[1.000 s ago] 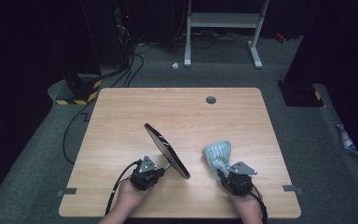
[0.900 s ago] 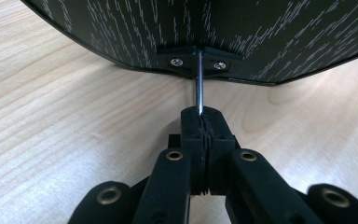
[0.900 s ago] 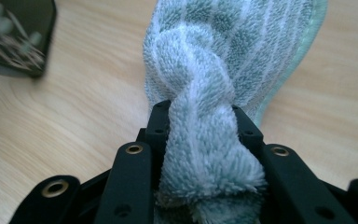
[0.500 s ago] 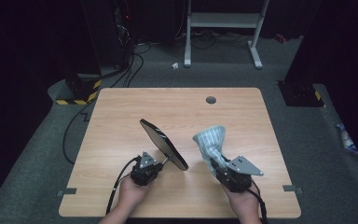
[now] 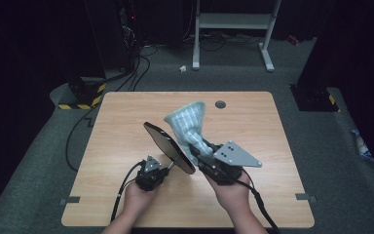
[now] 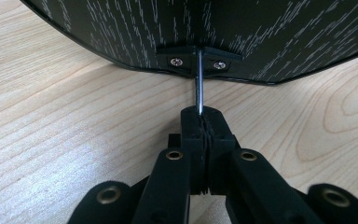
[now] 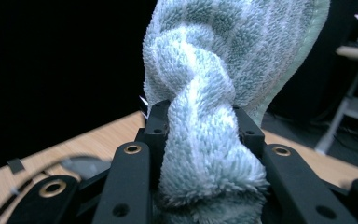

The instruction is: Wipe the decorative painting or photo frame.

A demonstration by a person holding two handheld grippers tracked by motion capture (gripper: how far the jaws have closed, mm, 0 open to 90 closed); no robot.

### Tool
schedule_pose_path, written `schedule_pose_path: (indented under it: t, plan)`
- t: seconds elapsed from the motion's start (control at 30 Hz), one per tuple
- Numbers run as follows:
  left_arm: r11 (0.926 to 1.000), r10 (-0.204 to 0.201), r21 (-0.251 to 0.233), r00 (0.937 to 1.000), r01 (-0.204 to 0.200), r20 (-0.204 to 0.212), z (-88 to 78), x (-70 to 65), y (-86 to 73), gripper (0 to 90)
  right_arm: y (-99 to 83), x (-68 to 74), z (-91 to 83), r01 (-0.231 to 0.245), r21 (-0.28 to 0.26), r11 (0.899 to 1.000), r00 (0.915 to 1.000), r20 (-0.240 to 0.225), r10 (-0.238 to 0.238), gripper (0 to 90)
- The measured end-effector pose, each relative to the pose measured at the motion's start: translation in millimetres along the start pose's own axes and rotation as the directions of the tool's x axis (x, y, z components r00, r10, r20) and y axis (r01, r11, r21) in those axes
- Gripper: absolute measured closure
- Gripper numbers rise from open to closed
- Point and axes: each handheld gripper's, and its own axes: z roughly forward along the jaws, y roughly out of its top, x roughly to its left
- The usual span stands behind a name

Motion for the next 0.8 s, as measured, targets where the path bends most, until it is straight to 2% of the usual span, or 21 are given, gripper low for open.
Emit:
schedule_pose_path:
  t: [0.13, 0.27, 0.33, 0.43, 0.6, 0.7, 0.8]
  plan:
    - [1.0, 0.002, 0.001, 1.0, -0.002, -0.003, -0.1, -0.3, 0.1, 88.3, 16.9, 14.6, 17.3, 0.022, -0.024, 0.999, 0.9988, -0.043, -0.023, 65.7]
    - [1.0, 0.007, 0.0, 1.0, -0.007, -0.006, -0.1, -0.8, 0.0, 88.3, 26.4, 27.6, 42.3, 0.048, -0.001, 0.999, 0.9966, -0.067, -0.047, 65.4]
    - [1.0, 0.008, 0.0, 0.9999, -0.008, -0.007, -0.1, -1.0, 0.0, 88.4, 27.3, 31.0, 53.4, 0.053, 0.013, 0.998, 0.9963, -0.068, -0.052, 65.2]
    - [0.9999, 0.01, 0.0, 0.9999, -0.01, -0.009, 0.0, -1.4, 0.0, 88.4, 26.7, 32.6, 63.8, 0.069, 0.028, 0.997, 0.9969, -0.04, -0.068, 65.1]
    - [0.9999, 0.016, 0.001, 0.9998, -0.016, -0.013, 0.1, -2.3, 0.0, 88.5, 24.1, 29.7, 62.4, 0.085, 0.04, 0.996, 0.9962, -0.022, -0.084, 65.6]
    - [0.9997, 0.026, 0.002, 0.9994, -0.026, -0.021, 0.0, -3.6, 0.0, 88.5, 19.5, 29.1, 56.1, 0.089, 0.033, 0.995, 0.996, -0.014, -0.088, 65.8]
    - [0.9997, 0.026, 0.003, 0.9995, -0.025, -0.018, 0.0, -3.3, 0.0, 88.5, 9.9, 31.2, 48.2, 0.099, 0.021, 0.995, 0.995, 0.012, -0.099, 65.8]
